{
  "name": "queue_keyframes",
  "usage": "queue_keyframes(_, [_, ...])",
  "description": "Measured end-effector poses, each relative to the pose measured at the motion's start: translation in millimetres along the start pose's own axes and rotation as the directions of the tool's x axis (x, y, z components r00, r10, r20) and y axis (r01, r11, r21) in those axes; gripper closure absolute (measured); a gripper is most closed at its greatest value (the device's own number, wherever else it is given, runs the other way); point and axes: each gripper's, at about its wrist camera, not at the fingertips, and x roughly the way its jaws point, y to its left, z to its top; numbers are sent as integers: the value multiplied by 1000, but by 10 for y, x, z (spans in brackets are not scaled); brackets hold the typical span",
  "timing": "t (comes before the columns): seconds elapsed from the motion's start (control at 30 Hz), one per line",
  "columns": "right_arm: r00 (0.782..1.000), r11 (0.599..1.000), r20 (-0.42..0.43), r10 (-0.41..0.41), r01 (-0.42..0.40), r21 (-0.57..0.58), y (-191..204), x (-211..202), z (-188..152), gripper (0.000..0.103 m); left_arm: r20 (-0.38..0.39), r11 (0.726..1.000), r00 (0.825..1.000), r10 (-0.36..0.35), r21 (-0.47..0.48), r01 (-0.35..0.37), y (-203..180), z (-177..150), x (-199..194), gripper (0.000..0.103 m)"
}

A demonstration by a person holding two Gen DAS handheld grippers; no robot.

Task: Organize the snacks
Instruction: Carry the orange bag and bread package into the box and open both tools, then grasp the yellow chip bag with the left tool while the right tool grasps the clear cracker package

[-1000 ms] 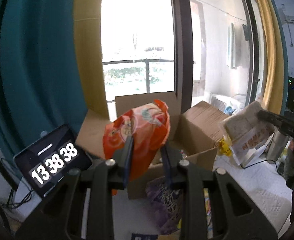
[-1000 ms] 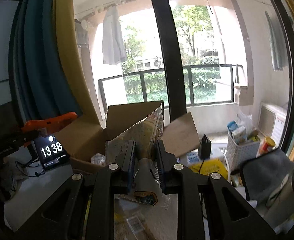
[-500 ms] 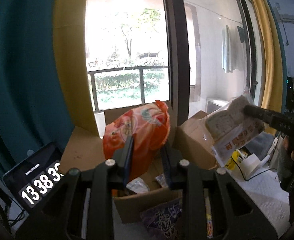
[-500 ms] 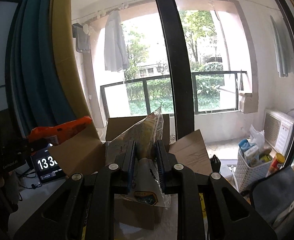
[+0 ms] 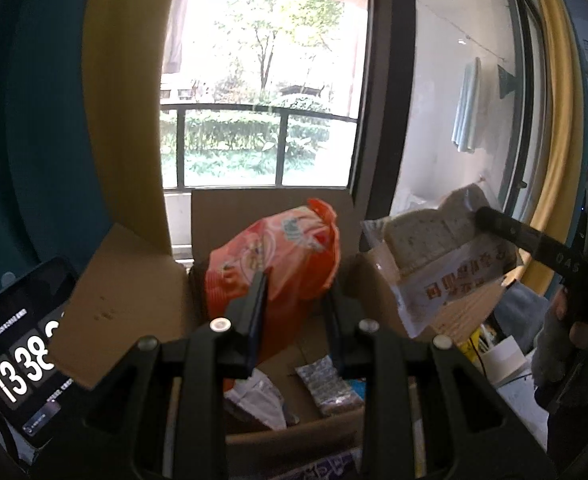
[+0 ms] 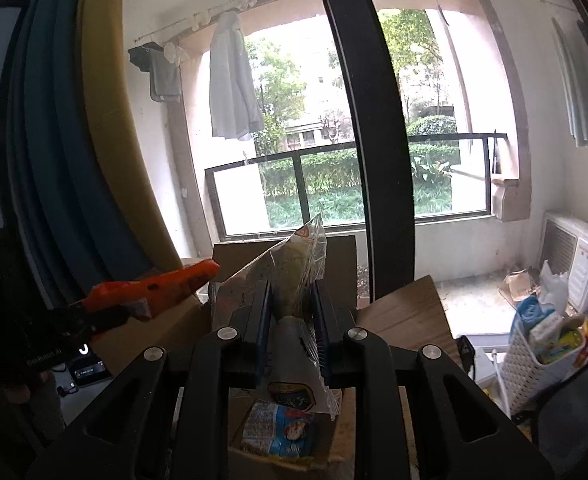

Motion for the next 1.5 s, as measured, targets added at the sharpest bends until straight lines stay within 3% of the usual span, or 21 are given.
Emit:
queue_keyframes(0.13, [1000,1000,-21,-12,13,26,-17,205,13,81,-2,999,999,43,19,-43,-34,14,226,73])
queue_keyframes(0.27, [998,998,-63,-8,13,68,-84,477,66,81,1,983,987,162,89,-162,-118,38,433,68])
queue_keyframes(0.33, [995,998,-103,-13,19,55,-79,640,81,77,0,985,988,156,79,-156,-109,70,484,49])
queue_keyframes(0.4, [992,999,-124,-30,36,39,-48,711,68,51,10,984,987,163,74,-163,-106,102,481,42])
queue_keyframes(0.47, [991,999,-131,-20,25,37,-27,708,48,44,17,985,987,160,68,-160,-97,113,464,40])
queue_keyframes(1.07, [990,999,-140,-35,37,16,155,108,-88,44,3,996,997,78,33,-78,-145,-61,-74,38])
queue_keyframes(1.5, [988,1000,-152,-28,28,-5,364,-443,-343,44,-27,999,1000,9,36,-8,-283,-380,-550,38])
